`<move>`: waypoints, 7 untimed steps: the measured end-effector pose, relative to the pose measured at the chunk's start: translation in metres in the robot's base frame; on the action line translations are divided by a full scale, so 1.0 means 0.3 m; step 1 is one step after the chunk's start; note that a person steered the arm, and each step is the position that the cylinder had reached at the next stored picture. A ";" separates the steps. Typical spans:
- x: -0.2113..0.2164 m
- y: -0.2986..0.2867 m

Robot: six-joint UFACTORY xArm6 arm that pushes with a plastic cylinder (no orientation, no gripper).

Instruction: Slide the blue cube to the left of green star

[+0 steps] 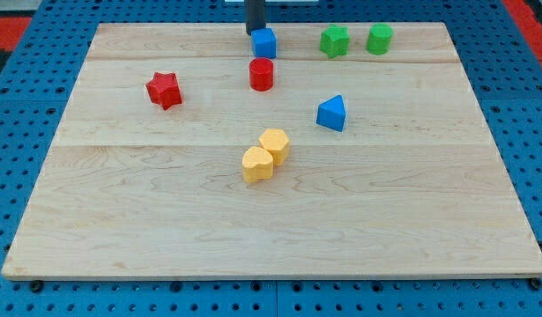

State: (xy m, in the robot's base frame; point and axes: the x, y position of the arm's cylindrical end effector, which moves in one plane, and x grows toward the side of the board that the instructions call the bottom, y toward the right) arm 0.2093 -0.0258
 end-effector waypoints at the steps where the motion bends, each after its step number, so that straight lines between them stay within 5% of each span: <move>1: 0.036 -0.095; 7: 0.115 0.038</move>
State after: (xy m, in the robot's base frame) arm 0.2439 -0.0143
